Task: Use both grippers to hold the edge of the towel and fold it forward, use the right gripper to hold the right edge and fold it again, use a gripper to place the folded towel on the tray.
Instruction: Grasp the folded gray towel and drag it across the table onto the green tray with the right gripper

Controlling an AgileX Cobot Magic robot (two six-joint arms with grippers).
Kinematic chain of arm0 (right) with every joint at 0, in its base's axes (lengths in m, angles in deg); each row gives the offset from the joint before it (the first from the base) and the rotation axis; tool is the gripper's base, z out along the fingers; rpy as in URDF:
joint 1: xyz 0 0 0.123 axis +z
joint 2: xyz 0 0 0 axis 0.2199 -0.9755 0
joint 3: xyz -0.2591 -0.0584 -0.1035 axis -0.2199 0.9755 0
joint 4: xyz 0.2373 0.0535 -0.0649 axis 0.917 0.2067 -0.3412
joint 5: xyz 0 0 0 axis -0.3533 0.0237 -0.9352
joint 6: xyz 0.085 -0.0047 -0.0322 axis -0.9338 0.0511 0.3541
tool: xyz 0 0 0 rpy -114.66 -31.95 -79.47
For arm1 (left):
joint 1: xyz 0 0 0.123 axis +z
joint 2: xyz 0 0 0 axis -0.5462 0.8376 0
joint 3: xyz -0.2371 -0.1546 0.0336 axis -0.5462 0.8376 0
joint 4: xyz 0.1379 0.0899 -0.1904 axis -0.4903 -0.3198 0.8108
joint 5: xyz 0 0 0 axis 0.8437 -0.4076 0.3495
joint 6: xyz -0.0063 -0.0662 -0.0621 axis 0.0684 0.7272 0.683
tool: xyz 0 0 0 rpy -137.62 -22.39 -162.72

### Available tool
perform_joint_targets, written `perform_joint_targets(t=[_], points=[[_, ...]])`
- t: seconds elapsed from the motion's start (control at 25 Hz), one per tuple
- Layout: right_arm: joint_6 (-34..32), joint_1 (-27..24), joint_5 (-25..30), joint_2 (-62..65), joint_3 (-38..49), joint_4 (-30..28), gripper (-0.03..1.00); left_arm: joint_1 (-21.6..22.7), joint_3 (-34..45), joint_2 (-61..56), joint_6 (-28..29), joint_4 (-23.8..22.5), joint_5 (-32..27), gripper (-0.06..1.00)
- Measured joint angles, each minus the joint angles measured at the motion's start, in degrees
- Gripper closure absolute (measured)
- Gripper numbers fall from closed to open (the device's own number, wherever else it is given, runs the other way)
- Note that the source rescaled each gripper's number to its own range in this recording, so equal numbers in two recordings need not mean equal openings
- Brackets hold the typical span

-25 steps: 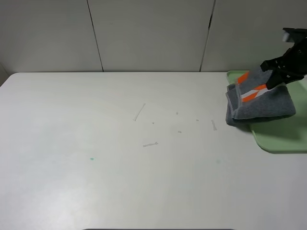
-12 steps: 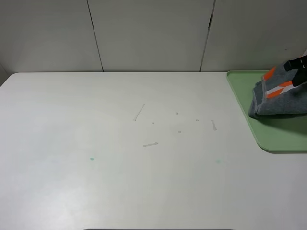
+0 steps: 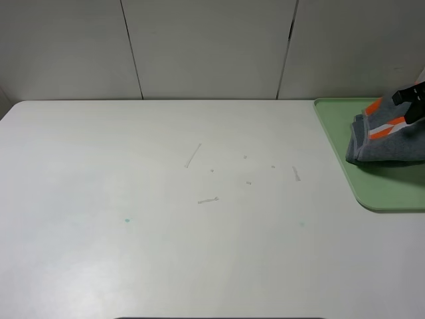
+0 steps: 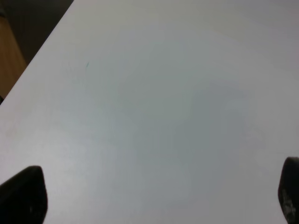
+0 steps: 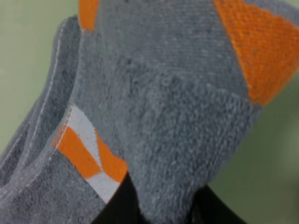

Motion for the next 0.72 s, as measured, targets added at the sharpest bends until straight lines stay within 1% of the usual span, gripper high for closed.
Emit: perform_joint_targets(t=[0.12,0.16,0.2,0.24,0.28,0.32,0.36,0.44,0.52,0.72], points=[[0.0,0.0,0.0,-0.11,0.0,-0.29,0.82,0.0,0.0,0.0,0.0,0.0,0.0,-0.06],[0.0,0.0,0.0,-0.11,0.0,-0.4,0.81,0.0,0.0,0.0,0.0,0.0,0.0,-0.06],[0.0,0.0,0.0,-0.16,0.0,-0.55,0.75,0.0,0.0,0.0,0.0,0.0,0.0,-0.06],[-0.1,0.0,0.0,-0.16,0.0,-0.54,0.66,0.0,0.0,0.0,0.0,0.0,0.0,-0.06],[-0.29,0.0,0.0,-0.16,0.0,-0.68,0.49,0.0,0.0,0.0,0.0,0.0,0.0,-0.06],[-0.79,0.0,-0.05,-0.16,0.0,-0.68,0.28,0.0,0.0,0.0,0.0,0.0,0.0,-0.06],[-1.62,0.0,-0.17,-0.16,0.0,-0.68,0.15,0.0,0.0,0.0,0.0,0.0,0.0,-0.06],[-2.59,0.0,-0.22,-0.16,0.0,-0.68,0.04,0.0,0.0,0.0,0.0,0.0,0.0,-0.06],[-3.02,0.0,-0.22,-0.16,0.0,-0.46,-0.01,0.0,0.0,0.0,0.0,0.0,0.0,-0.06],[-3.06,0.0,-0.22,-0.16,0.0,-0.06,-0.03,0.0,0.0,0.0,0.0,0.0,0.0,-0.06]])
